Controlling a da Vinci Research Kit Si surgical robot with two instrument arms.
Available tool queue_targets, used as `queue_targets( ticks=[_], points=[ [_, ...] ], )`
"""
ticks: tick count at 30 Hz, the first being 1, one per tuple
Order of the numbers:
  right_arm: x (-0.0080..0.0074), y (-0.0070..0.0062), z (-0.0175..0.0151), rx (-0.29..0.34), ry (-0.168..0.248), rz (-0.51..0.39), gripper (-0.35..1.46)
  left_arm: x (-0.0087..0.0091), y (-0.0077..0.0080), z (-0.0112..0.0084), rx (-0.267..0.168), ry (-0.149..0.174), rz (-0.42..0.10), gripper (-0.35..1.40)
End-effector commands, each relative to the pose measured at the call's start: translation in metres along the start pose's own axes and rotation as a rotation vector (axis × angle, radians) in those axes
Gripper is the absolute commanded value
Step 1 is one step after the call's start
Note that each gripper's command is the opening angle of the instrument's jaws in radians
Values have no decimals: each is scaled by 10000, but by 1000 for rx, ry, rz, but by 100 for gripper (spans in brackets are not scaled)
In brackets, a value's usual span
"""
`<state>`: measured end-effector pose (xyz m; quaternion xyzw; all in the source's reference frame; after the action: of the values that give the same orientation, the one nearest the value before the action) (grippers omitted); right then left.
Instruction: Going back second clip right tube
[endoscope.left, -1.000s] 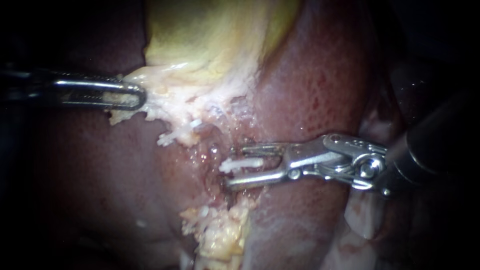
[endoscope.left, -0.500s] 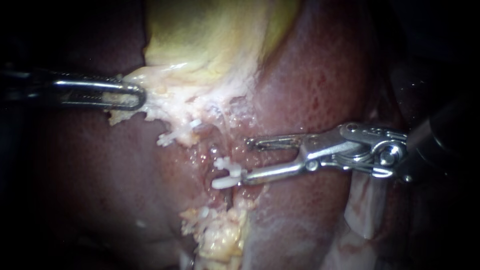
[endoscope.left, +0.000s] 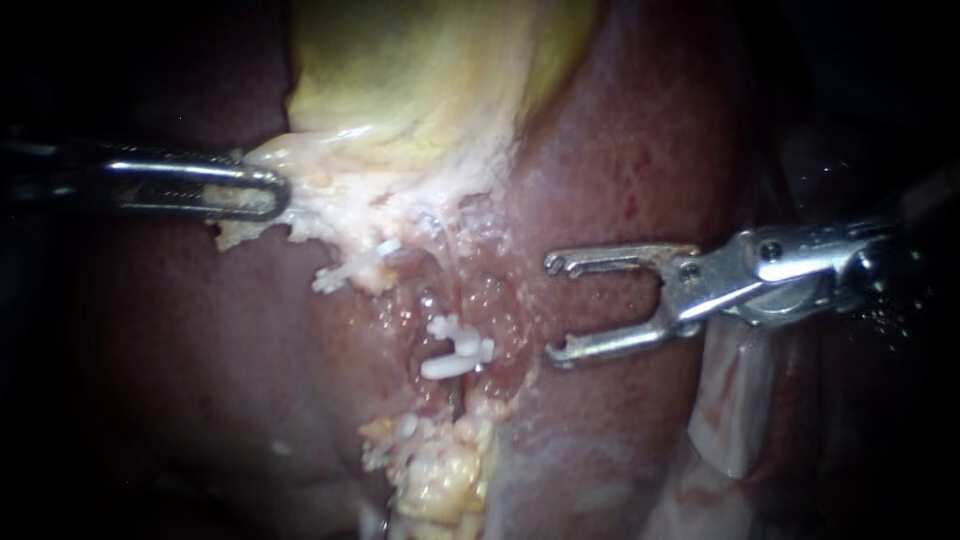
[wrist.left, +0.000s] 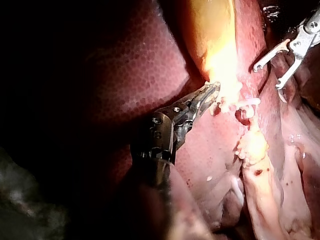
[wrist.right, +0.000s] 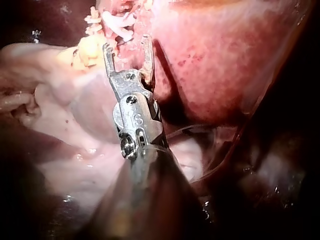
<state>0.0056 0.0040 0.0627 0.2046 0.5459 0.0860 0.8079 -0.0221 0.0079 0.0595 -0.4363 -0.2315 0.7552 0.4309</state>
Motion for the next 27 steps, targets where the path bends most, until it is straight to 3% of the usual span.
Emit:
queue_targets(
  ticks=[1,15,27],
  points=[
    [1,0,-3,-3,-1,-7,50,0,0,0,0,0,0,-35],
    [1,-4,-27,-31,-4,-8,50,0,1,7,4,2,0,-35],
    [1,-5,-28,-31,-4,-8,50,-18,-10,57,-7,-4,12,-35]
  ],
)
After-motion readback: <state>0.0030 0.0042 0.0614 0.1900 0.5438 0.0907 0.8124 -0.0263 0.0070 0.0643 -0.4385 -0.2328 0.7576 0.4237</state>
